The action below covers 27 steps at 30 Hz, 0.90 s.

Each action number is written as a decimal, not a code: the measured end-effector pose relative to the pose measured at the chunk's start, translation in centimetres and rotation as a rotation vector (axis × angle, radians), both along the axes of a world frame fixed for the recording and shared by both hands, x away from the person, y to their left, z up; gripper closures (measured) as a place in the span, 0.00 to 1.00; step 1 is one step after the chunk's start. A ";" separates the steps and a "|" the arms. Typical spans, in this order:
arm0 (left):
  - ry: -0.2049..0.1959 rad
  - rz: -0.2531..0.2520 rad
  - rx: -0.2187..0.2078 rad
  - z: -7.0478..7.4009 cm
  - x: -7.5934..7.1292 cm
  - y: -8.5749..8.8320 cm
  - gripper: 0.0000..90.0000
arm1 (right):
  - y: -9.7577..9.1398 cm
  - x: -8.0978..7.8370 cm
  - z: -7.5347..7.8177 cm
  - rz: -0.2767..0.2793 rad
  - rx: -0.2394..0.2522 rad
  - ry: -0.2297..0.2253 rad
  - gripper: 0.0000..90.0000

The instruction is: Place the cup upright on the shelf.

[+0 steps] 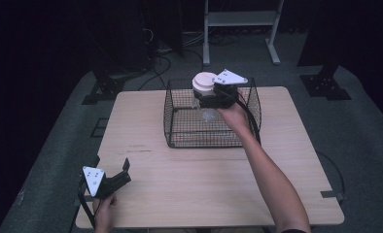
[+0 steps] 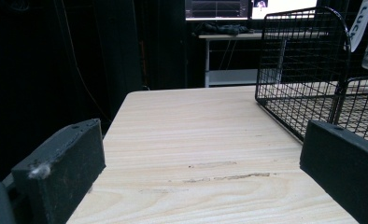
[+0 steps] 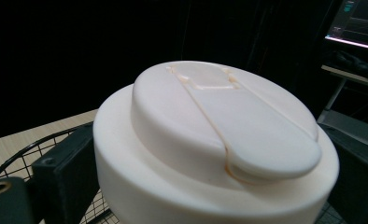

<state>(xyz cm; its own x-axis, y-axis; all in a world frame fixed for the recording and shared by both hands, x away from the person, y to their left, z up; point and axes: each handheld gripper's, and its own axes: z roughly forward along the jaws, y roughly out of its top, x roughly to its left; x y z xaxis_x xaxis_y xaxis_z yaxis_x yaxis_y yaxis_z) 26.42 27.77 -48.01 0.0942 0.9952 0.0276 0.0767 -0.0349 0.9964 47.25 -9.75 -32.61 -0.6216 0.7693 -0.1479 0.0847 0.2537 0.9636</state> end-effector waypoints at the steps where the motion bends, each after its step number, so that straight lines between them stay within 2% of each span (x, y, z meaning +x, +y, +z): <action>1: -0.002 0.000 -0.002 0.0 0.0 0.0 0.00 | 0.1 0.3 -0.3 0.010 0.004 0.003 0.05; 12: -0.002 0.001 -0.004 0.0 0.0 0.0 0.00 | 0.6 1.4 -2.0 0.012 -0.016 0.018 0.05; 17: -0.001 0.001 -0.005 0.0 0.0 0.0 0.00 | 0.5 2.0 -2.8 0.027 -0.017 0.059 0.05; 20: 0.000 0.001 -0.004 0.0 0.0 0.0 0.00 | 0.5 2.2 -3.2 0.032 -0.035 0.069 0.05; 27: -0.002 0.003 -0.006 0.0 0.0 0.0 0.00 | 0.0 2.8 -4.1 0.033 -0.036 0.092 0.05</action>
